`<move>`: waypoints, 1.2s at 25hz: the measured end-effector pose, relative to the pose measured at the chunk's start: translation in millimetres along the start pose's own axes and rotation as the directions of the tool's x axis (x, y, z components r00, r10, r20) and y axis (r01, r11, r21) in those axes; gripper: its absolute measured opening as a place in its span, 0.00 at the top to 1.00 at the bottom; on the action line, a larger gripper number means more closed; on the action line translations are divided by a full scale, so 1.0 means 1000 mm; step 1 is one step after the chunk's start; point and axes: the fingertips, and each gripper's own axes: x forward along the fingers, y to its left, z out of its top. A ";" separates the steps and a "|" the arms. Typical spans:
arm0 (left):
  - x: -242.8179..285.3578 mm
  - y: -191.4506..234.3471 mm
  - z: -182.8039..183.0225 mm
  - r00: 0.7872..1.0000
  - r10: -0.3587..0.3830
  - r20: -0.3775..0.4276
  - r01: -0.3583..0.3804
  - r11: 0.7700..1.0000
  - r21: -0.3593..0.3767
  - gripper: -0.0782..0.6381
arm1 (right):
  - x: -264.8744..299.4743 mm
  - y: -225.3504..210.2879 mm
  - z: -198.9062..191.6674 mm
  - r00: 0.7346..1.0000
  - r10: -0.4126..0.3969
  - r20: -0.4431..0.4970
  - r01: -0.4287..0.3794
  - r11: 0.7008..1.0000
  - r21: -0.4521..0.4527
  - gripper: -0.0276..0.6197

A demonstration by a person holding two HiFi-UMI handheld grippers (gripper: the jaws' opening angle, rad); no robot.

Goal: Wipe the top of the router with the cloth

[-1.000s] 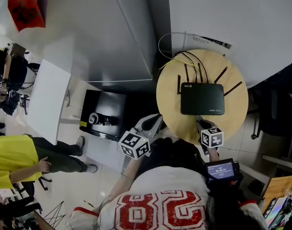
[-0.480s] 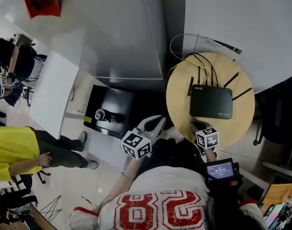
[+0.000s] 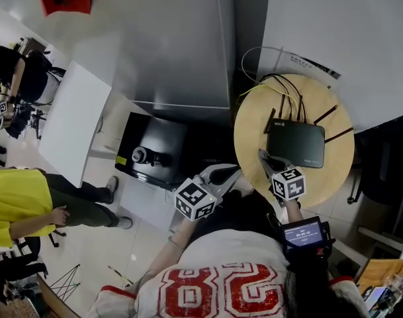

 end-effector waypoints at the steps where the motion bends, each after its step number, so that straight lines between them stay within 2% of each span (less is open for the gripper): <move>1: 0.002 -0.003 0.000 1.000 -0.017 -0.003 0.017 1.000 0.000 0.89 | 0.002 -0.004 0.006 1.000 -0.001 -0.003 0.001 1.000 -0.013 0.90; 7: 0.010 -0.012 -0.004 0.998 -0.053 -0.026 0.053 0.999 0.007 0.89 | 0.016 -0.037 0.029 0.998 -0.035 -0.054 0.030 0.995 -0.093 0.90; 14: 0.008 -0.008 -0.002 1.000 -0.014 -0.012 0.014 1.000 -0.004 0.89 | 0.032 -0.052 0.049 0.994 -0.047 -0.096 0.029 0.984 -0.176 0.90; 22: 0.007 -0.002 -0.004 1.000 0.021 -0.011 -0.021 1.000 -0.017 0.89 | 0.036 -0.046 0.034 0.990 -0.018 -0.137 -0.005 0.985 -0.172 0.90; 30: 0.012 -0.002 -0.005 1.000 0.020 -0.010 -0.020 1.000 -0.021 0.89 | 0.022 -0.015 0.003 0.990 0.040 -0.137 -0.057 0.990 -0.126 0.90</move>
